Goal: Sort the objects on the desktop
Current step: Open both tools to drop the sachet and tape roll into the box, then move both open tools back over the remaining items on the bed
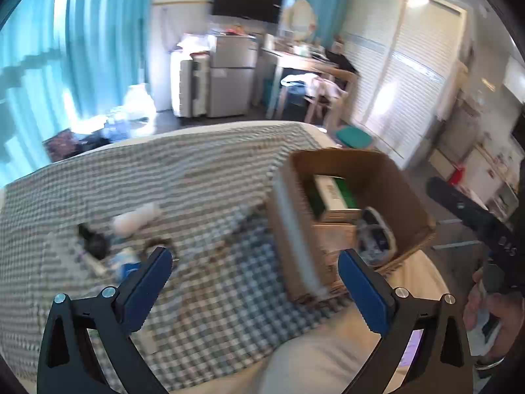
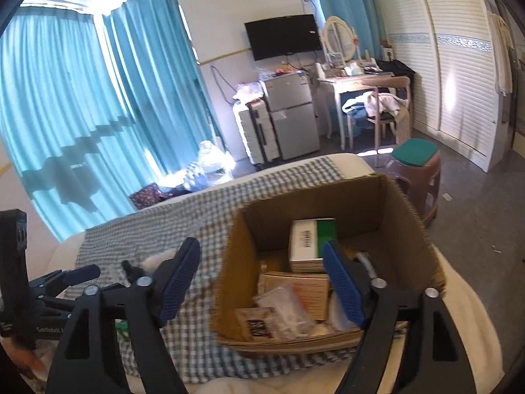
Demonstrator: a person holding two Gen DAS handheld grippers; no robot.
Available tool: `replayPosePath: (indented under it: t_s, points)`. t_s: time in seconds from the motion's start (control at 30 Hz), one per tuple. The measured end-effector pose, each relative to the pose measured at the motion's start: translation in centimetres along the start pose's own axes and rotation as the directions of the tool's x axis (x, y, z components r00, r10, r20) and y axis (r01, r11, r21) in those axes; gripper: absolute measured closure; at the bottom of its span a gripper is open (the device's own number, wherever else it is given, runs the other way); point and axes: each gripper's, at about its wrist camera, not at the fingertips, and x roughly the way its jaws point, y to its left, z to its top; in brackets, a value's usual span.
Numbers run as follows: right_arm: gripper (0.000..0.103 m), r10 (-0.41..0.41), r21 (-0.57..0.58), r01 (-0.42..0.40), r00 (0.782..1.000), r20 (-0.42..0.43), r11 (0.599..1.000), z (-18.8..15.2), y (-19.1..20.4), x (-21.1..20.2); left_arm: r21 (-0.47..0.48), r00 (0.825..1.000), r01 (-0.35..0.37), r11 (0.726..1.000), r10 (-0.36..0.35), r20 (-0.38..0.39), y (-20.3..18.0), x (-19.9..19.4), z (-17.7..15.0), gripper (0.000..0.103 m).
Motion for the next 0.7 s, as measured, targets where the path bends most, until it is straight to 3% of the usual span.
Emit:
replayPosePath:
  t_s: [0.1, 0.17, 0.27, 0.47, 0.6, 0.7]
  points:
    - [0.014, 0.083, -0.023, -0.082, 0.996, 0.038, 0.996, -1.1, 3.1, -0.2, -0.008, 0.993, -0.101, 0.995, 0.101, 0.067, 4.2, -3.1, -2.1, 0.0]
    - [0.012, 0.129, -0.052, -0.126, 0.991, 0.043, 0.991, -1.9, 5.7, 0.3, -0.024, 0.975, -0.192, 0.981, 0.194, 0.106, 7.3, -4.6, -3.6, 0.0]
    - [0.012, 0.191, -0.09, -0.189, 0.981, 0.017, 0.978, -3.2, 9.4, 1.7, -0.089, 0.951, -0.291, 0.952, 0.298, 0.078, 11.7, -5.3, -5.2, 0.0]
    - [0.012, 0.249, -0.129, -0.262, 0.962, -0.109, 0.956, -7.2, 15.7, 5.8, -0.285, 0.935, -0.346, 0.894, 0.353, -0.028, 18.7, -3.9, -8.7, 0.0]
    - [0.012, 0.231, -0.215, -0.27, 0.954, -0.191, 0.939, -10.4, 18.8, 8.1, -0.333, 0.928, -0.37, 0.867, 0.361, -0.089, 21.5, -1.8, -11.8, 0.0]
    - [0.022, 0.221, -0.24, -0.294, 0.931, -0.29, 0.925, -12.7, 20.3, 10.7, -0.327, 0.926, -0.378, 0.866, 0.355, -0.129, 22.0, 0.1, -13.4, 0.0]
